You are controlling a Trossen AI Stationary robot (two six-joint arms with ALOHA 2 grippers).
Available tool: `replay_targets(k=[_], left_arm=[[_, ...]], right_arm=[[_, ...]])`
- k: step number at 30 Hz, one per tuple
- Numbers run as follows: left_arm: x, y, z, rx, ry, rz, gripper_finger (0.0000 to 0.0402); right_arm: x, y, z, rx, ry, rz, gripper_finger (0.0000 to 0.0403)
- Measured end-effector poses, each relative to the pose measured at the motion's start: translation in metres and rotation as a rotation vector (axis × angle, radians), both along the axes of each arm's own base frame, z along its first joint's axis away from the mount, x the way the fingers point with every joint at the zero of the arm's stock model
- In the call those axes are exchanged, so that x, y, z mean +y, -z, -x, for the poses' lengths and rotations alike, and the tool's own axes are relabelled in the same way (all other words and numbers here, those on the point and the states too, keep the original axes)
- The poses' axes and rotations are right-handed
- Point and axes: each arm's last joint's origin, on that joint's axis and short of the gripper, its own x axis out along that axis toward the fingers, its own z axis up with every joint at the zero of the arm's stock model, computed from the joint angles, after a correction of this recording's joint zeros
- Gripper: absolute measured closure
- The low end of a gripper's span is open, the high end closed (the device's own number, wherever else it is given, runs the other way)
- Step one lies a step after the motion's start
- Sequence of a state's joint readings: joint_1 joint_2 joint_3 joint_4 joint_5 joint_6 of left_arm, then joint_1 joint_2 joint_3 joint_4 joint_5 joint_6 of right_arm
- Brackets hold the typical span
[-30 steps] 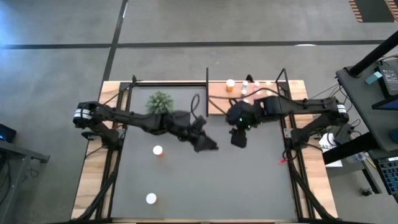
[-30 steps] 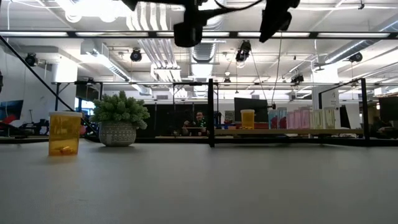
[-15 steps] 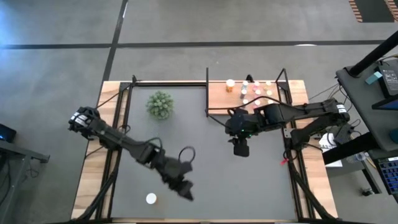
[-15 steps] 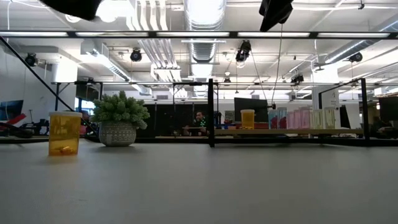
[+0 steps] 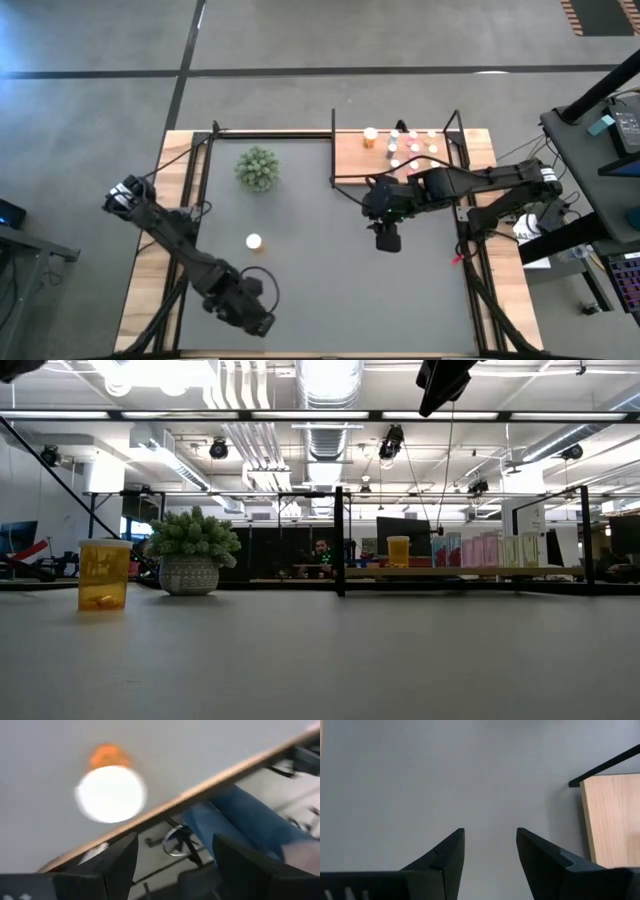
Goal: Pick and place medicine bottles onto shelf by color
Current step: Put the bottom orange pill bottle on the shelf aligned with the other orange pill bottle
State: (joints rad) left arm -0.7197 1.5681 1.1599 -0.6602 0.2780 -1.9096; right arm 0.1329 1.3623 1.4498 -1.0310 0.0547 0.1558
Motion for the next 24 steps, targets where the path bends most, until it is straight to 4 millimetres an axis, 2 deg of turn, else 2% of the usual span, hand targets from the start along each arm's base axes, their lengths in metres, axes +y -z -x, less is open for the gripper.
replay_targets(k=[4, 9, 18, 24], left_arm=[[-0.004, 0.004, 0.013, 0.061, -0.043, -0.077, 0.0162], [-0.008, 0.009, 0.019, 0.059, -0.144, -0.166, 0.0162], [-0.012, 0.022, 0.019, 0.087, -0.186, -0.235, 0.0162], [-0.013, 0.016, 0.015, 0.054, -0.216, -0.243, 0.0162]], right_arm=[[0.0, -0.001, -0.001, -0.014, -0.001, -0.001, 0.0234], [0.0, -0.001, -0.002, -0.019, 0.0, -0.003, 0.0234], [0.0, -0.001, -0.002, -0.021, -0.025, 0.012, 0.0234], [0.0, -0.002, -0.004, -0.042, -0.043, 0.021, 0.0234]])
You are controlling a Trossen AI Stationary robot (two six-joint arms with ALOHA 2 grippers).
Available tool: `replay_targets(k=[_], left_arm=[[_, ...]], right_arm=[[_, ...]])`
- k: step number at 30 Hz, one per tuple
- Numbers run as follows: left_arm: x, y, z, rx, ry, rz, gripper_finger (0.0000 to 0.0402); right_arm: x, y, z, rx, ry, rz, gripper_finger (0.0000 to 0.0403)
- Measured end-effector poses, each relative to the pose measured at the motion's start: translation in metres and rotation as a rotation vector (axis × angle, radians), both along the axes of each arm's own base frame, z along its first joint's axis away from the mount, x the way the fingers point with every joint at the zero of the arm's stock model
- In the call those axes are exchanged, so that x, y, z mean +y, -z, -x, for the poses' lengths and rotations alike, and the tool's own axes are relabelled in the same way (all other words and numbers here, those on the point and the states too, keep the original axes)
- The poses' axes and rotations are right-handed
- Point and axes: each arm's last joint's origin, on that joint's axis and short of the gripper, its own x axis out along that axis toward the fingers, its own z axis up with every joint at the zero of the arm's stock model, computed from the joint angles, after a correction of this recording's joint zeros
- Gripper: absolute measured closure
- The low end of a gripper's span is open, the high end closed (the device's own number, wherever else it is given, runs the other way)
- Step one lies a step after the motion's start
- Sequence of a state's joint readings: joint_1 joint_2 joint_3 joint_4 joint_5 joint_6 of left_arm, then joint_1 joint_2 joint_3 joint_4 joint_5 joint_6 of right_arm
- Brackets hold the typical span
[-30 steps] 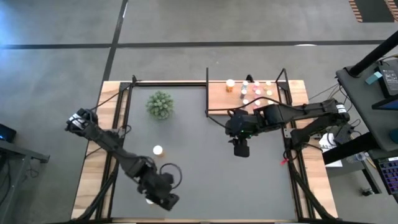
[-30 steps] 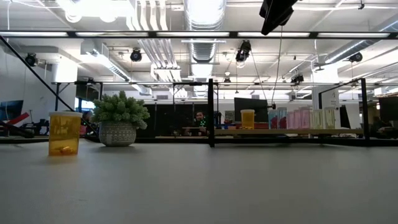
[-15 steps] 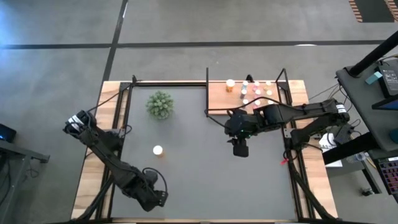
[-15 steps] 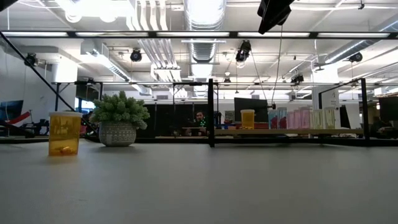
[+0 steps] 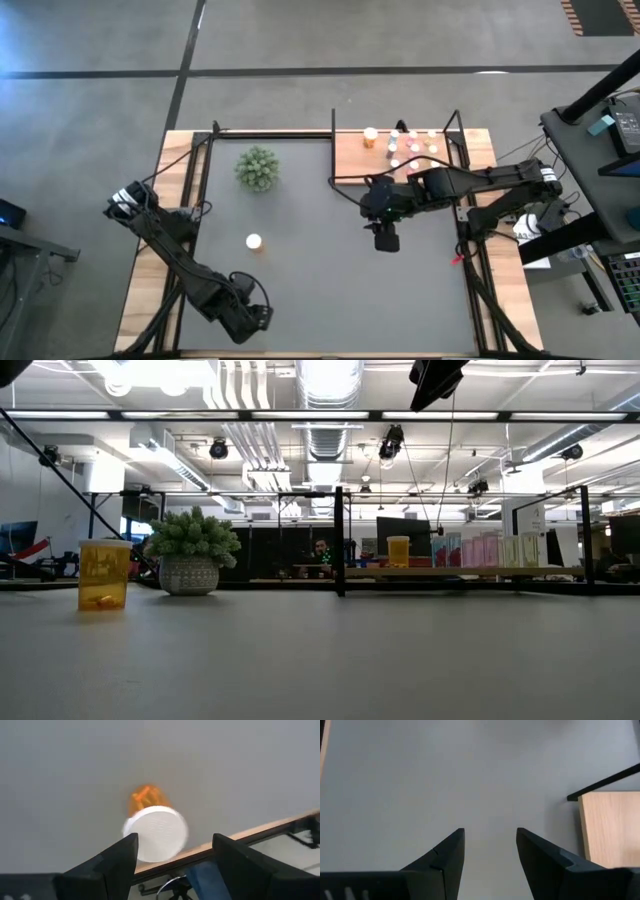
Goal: Pick and place medicine bottles onto shelf by color
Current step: Put the bottom orange pill bottle on the shelf aligned with the other orange pill bottle
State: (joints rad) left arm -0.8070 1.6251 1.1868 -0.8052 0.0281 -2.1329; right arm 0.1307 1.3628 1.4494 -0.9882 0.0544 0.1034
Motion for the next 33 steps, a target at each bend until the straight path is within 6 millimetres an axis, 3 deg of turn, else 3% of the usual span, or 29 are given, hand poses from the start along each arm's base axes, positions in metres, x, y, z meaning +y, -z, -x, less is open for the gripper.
replay_targets(k=[8, 14, 19, 33], left_arm=[[-0.001, -0.014, -0.001, -0.005, -0.01, -0.006, 0.0162], [0.005, -0.017, 0.004, 0.063, -0.036, -0.064, 0.0162], [0.003, -0.01, 0.003, 0.079, -0.038, -0.079, 0.0162], [-0.008, 0.015, -0.007, 0.129, -0.028, -0.09, 0.0162]], right_arm=[[0.0, 0.0, 0.0, 0.0, -0.02, 0.014, 0.0234], [0.0, 0.003, 0.005, 0.063, 0.084, -0.042, 0.0234], [-0.001, 0.006, 0.01, 0.124, 0.099, -0.038, 0.0234], [0.0, 0.004, 0.008, 0.09, 0.089, -0.039, 0.0234]])
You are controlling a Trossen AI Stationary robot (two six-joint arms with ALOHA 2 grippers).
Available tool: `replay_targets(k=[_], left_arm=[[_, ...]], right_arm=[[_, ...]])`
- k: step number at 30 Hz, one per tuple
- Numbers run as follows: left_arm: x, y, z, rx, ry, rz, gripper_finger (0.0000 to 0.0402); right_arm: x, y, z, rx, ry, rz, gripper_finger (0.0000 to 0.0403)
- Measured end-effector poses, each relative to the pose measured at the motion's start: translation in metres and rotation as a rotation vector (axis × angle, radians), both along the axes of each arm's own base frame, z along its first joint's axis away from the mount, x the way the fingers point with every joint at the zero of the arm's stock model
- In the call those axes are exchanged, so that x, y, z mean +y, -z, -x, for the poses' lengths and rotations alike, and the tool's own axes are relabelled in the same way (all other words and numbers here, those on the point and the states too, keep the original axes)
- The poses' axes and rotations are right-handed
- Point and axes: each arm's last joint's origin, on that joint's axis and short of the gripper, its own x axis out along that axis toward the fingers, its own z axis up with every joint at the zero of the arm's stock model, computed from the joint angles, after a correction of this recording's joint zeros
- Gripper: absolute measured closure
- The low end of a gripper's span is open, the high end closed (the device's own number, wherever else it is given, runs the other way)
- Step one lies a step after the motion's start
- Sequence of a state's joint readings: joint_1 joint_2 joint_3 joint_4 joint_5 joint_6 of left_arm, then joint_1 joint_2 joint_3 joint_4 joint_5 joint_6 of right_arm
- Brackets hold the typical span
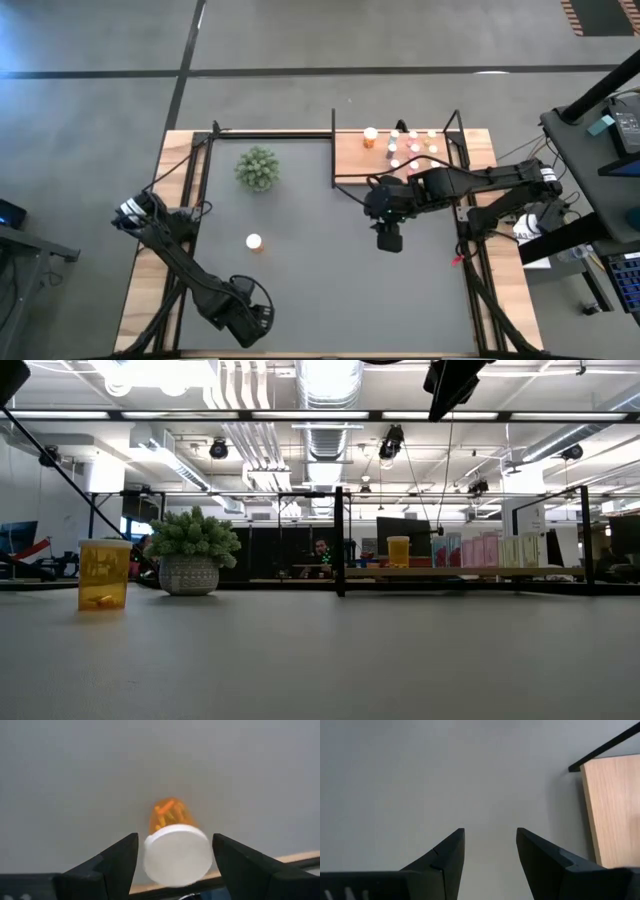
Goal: Pick and place medicine bottles onto shelf by color
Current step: Put the bottom orange pill bottle on the shelf aligned with the other orange pill bottle
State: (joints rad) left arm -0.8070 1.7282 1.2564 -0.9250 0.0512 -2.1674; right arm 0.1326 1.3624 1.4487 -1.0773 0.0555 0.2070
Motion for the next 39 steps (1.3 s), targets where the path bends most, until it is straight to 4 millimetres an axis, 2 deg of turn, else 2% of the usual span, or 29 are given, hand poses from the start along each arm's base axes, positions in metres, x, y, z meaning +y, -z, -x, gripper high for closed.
replay_targets(k=[9, 17, 20, 23, 26, 30, 39], left_arm=[[-0.006, 0.01, -0.004, 0.021, 0.007, 0.021, 0.0165], [-0.007, 0.007, -0.005, 0.014, 0.015, 0.026, 0.0217], [-0.006, 0.002, -0.005, 0.0, 0.013, 0.037, 0.0216], [-0.002, -0.007, -0.007, -0.027, 0.002, 0.053, 0.0197], [0.007, -0.018, -0.01, -0.065, 0.016, 0.063, 0.0187], [0.025, -0.034, -0.017, -0.169, 0.025, 0.028, 0.0195], [0.09, -0.065, -0.048, -0.407, 0.09, -0.112, 0.0208]], right_arm=[[0.0, -0.001, -0.001, -0.013, -0.01, 0.004, 0.0234], [0.0, -0.001, -0.001, -0.015, -0.008, 0.002, 0.0234], [0.0, -0.001, -0.002, -0.022, -0.005, 0.0, 0.0234], [0.0, -0.002, -0.004, -0.049, -0.004, -0.004, 0.0234], [0.0, -0.003, -0.005, -0.059, -0.018, 0.011, 0.0234], [-0.002, -0.005, -0.004, -0.072, -0.036, 0.07, 0.0234], [-0.004, -0.026, 0.011, -0.185, -0.096, 0.1, 0.0234]])
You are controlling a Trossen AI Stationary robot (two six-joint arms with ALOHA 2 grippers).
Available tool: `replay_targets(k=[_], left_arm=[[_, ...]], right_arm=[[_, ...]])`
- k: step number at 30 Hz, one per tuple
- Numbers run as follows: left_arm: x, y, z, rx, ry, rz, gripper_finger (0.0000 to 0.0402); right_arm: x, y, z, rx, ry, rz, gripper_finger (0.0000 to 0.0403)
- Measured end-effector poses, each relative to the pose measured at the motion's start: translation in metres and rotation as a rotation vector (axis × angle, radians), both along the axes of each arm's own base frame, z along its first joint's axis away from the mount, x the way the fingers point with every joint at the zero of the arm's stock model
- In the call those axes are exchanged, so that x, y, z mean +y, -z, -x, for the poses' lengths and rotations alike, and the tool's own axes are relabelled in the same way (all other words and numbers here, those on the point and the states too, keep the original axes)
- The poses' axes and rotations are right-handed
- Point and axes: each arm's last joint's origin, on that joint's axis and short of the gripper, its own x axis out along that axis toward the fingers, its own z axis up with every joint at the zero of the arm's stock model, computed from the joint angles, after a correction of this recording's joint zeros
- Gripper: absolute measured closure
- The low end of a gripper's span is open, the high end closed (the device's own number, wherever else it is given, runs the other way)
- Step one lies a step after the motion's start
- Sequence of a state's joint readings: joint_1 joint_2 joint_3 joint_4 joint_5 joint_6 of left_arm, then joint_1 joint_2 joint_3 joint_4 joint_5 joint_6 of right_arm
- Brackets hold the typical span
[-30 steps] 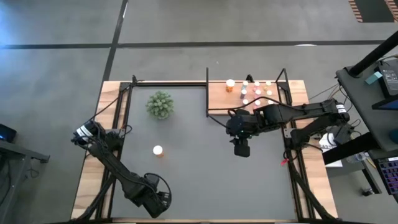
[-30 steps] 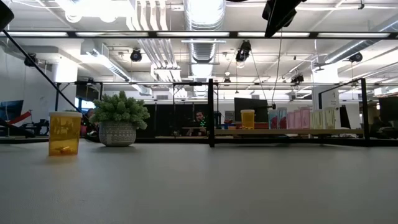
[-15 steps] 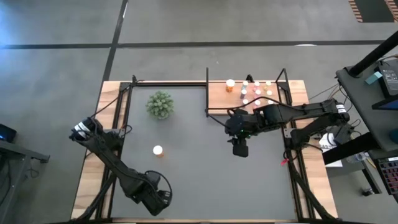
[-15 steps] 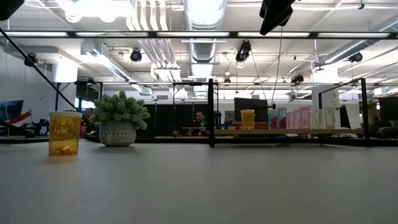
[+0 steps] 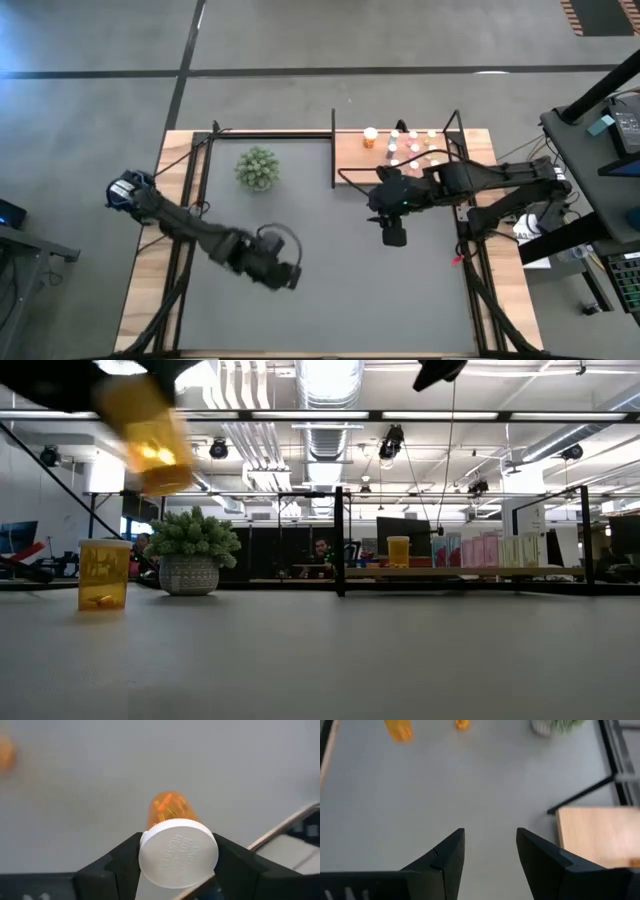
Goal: Pick and place medicine bottles onto shelf by color
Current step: Put the bottom orange pill bottle on the shelf aligned with the other orange pill bottle
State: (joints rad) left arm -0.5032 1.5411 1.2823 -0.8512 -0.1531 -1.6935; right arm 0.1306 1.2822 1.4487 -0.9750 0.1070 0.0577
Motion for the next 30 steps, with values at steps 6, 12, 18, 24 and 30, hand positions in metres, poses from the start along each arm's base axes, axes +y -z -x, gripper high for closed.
replay_targets(k=[6, 12, 18, 24, 30], left_arm=[[0.05, -0.026, -0.028, -0.25, 0.055, -0.122, 0.0208], [0.106, -0.059, -0.041, -0.36, 0.084, -0.332, 0.0208], [0.155, -0.096, -0.045, -0.419, 0.107, -0.524, 0.0209], [0.181, -0.125, -0.041, -0.456, 0.156, -0.66, 0.0209], [0.191, -0.137, -0.038, -0.516, 0.256, -0.651, 0.0209]], right_arm=[[0.0, -0.005, -0.003, -0.068, -0.06, 0.04, 0.0234], [0.001, -0.011, -0.01, -0.161, -0.095, 0.065, 0.0234], [-0.009, -0.022, -0.023, -0.322, 0.013, 0.108, 0.0234], [-0.037, -0.029, -0.026, -0.358, 0.175, 0.159, 0.0223], [-0.057, -0.038, -0.029, -0.422, 0.217, 0.19, 0.0187]])
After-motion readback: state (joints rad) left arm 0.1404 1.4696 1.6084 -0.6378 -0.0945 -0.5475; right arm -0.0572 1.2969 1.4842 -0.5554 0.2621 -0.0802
